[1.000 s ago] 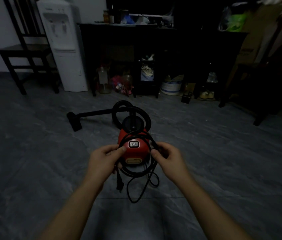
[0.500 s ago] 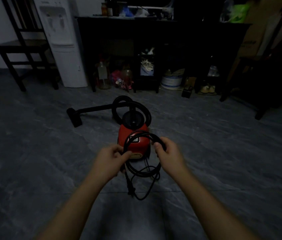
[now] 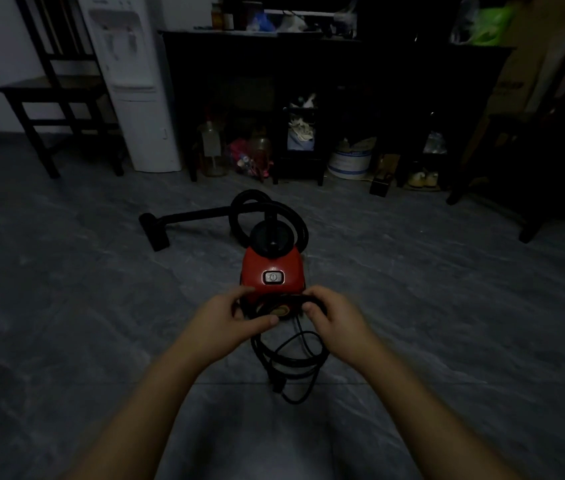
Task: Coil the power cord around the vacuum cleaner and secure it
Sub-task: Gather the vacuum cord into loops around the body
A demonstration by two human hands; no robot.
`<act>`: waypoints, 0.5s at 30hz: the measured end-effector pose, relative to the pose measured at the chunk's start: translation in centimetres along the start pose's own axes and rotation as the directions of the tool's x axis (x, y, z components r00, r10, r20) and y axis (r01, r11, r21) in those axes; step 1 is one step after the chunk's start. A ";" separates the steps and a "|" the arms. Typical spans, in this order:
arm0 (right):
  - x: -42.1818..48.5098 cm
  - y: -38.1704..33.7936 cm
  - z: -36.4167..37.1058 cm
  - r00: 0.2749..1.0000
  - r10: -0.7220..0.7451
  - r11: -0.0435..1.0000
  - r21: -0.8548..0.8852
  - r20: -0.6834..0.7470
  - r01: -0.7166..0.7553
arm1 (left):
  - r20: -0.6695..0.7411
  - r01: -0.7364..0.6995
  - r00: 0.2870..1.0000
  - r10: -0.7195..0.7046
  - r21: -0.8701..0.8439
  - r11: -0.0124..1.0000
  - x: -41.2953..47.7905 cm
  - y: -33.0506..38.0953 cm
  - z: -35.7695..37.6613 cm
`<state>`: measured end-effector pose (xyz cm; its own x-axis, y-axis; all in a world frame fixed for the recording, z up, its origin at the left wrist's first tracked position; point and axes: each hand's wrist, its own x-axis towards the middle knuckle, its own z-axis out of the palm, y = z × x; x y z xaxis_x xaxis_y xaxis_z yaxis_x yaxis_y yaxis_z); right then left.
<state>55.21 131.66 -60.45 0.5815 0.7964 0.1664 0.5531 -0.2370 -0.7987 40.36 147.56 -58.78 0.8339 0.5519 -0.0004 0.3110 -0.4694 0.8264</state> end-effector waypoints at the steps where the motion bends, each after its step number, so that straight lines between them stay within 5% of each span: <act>1: 0.0 0.0 0.3 0.999 -0.020 1.000 -0.020 0.026 0.021 | 0.004 -0.024 1.000 0.024 0.002 1.000 0.0 0.1 -0.1; 6: 0.0 -0.6 1.0 0.996 -0.058 0.998 -0.021 0.066 0.060 | 0.070 -0.067 0.996 0.060 0.099 0.993 -0.1 0.0 -0.3; 15: 0.4 -0.5 0.5 0.997 0.070 0.972 0.224 0.020 -0.073 | -0.190 -0.132 0.970 0.152 0.110 0.985 0.4 -0.4 -0.8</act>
<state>54.88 132.43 -60.31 0.6068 0.7887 0.0985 0.3616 -0.1635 -0.9179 40.19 148.50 -58.66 0.7692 0.5954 0.2322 0.2461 -0.6112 0.7522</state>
